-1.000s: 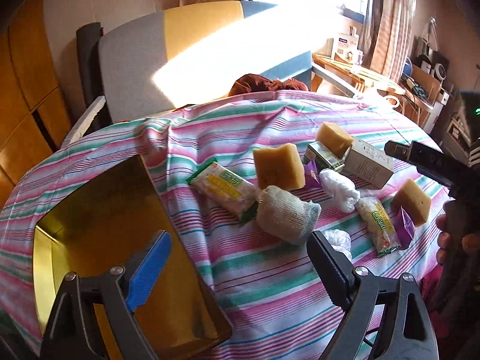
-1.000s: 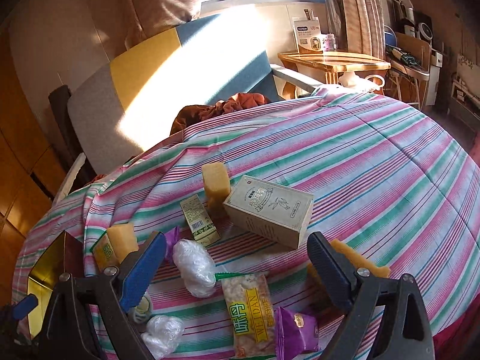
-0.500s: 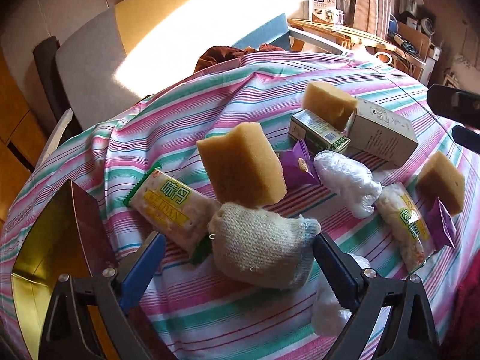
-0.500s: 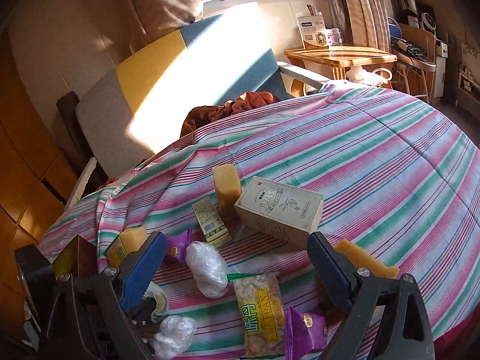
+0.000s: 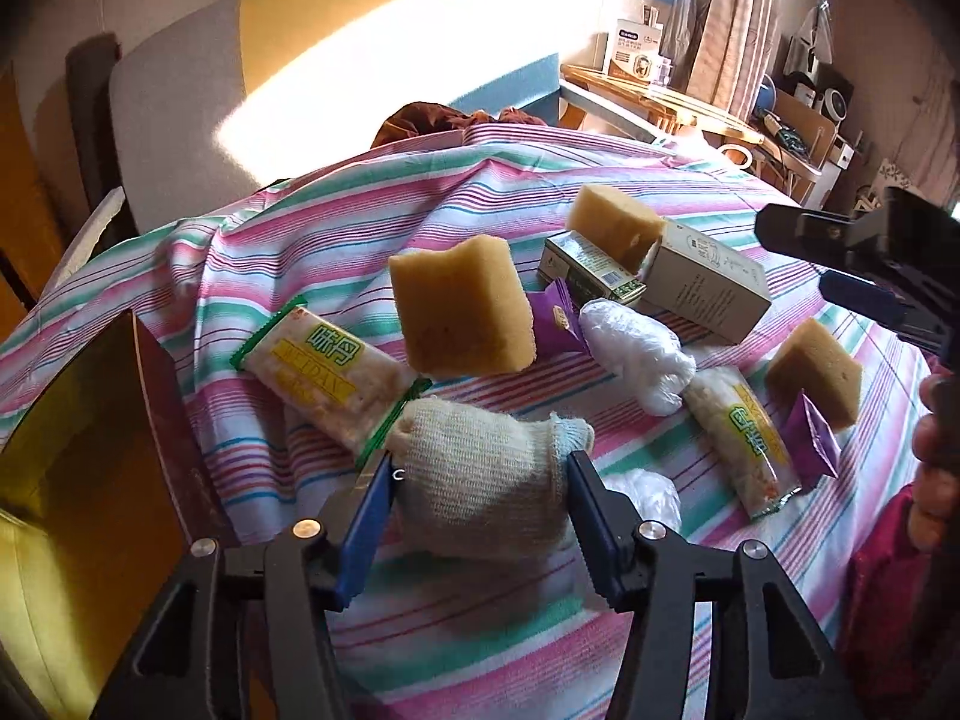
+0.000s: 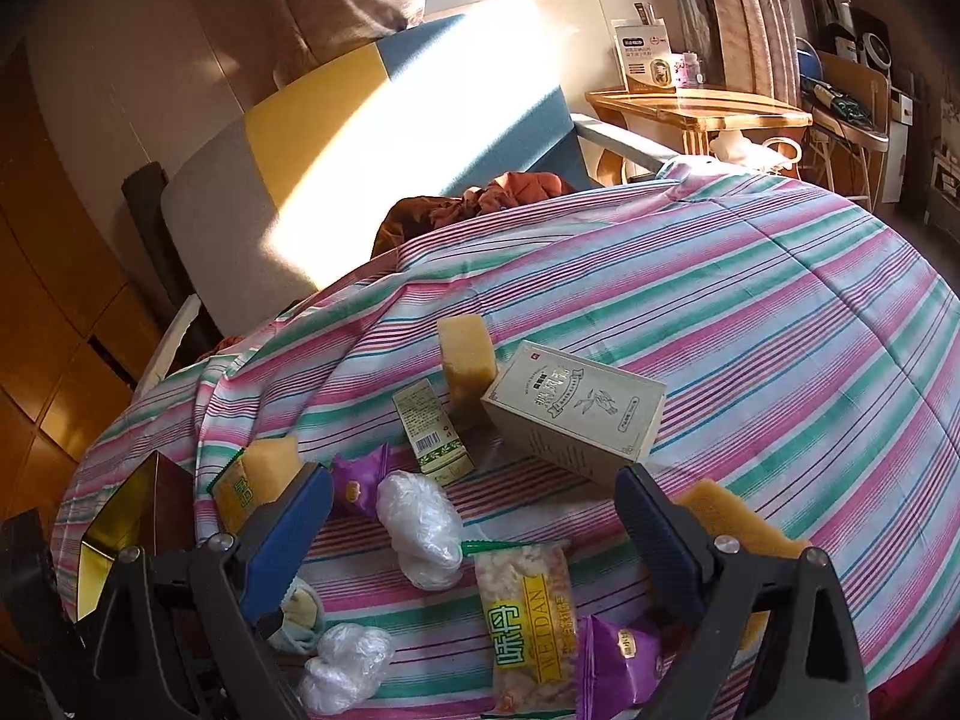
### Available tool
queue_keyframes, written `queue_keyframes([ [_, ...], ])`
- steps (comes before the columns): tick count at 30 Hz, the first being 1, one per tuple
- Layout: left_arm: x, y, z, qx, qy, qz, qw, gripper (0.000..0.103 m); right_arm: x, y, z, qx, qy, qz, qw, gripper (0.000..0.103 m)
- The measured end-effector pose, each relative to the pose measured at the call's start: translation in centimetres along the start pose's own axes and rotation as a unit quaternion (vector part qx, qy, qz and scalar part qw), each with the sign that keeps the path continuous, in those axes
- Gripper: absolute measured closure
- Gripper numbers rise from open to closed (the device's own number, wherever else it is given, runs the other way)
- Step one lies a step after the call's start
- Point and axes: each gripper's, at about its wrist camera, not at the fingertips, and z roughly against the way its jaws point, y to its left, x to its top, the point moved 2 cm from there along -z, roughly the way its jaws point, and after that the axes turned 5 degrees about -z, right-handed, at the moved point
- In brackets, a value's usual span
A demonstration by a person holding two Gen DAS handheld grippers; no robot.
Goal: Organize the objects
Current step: 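Grasp the white knit bundle with the left tool while the right tool grasps a clear plastic bundle, then drop the knit bundle into the gold tray with the left tool while the right tool holds its bundle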
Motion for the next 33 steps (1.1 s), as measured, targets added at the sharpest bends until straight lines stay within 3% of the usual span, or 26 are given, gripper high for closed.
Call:
queue_keyframes([
  [5,-1.7,0.5,3.4,-0.002,-0.019,0.01,0.9998,0.045,-0.8,1.9,-0.6,0.052,0.032,0.031,0.998,0.012],
  [10,-3.1,1.8,7.0,-0.007,-0.041,0.032,0.9986,0.045,-3.3,5.2,-2.1,0.096,0.097,0.105,0.985,0.026],
  [17,-5.1,4.9,11.6,0.002,-0.069,0.073,0.995,0.045,-8.0,8.0,-5.1,0.062,0.184,0.206,0.959,0.038],
  [20,-6.3,7.8,13.0,0.021,-0.073,0.101,0.9921,0.045,-9.4,7.9,-6.0,0.035,0.207,0.232,0.95,0.051],
  [22,-7.0,10.5,13.5,0.044,-0.071,0.123,0.9889,0.045,-9.6,7.8,-6.0,0.028,0.208,0.241,0.948,0.055],
  [28,-9.7,19.8,12.9,0.114,-0.042,0.203,0.9717,0.045,-9.8,7.6,-5.7,0.027,0.203,0.249,0.946,0.057],
  [33,-10.0,26.0,11.3,0.157,-0.019,0.243,0.957,0.045,-9.8,7.5,-5.5,0.022,0.201,0.256,0.945,0.057],
])
